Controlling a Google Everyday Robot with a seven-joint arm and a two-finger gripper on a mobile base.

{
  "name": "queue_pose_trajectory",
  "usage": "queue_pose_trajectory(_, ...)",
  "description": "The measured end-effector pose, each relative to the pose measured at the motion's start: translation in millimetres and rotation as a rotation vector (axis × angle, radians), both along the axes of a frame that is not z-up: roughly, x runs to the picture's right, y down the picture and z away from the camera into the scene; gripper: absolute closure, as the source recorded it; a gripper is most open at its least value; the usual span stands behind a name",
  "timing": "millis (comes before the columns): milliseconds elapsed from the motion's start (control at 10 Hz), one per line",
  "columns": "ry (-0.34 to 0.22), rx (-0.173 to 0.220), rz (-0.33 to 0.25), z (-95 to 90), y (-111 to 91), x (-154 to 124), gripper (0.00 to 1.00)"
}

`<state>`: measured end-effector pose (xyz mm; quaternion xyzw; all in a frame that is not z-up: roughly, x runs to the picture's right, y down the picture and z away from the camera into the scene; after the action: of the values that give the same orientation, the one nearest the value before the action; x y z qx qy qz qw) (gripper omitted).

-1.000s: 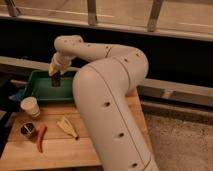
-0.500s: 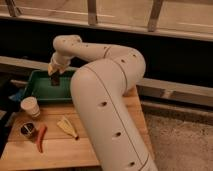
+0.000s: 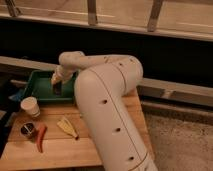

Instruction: Wipe tray with eraser

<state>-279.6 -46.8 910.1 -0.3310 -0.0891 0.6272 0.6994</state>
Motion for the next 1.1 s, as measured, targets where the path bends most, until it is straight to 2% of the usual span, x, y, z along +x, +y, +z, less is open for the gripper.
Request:
queue_pose_trajectory(200,0.001,-0.028,0.036,17.7,11.5,4.5,1.0)
queue_pose_trajectory(700,0.004,-0.031,0.033,17.3,10.7,5.3,1.0)
queue_pose_trajectory(800,0.035,-0.04,0.028,20.7,13.3,7.9,1.0)
queue_pose_trajectory(900,0.083,-0.051,0.025,29.9,18.8,12.3,1.0)
queue_pose_trajectory(1100,0.144,-0.055,0.032,51.1,20.4,26.1,1.0)
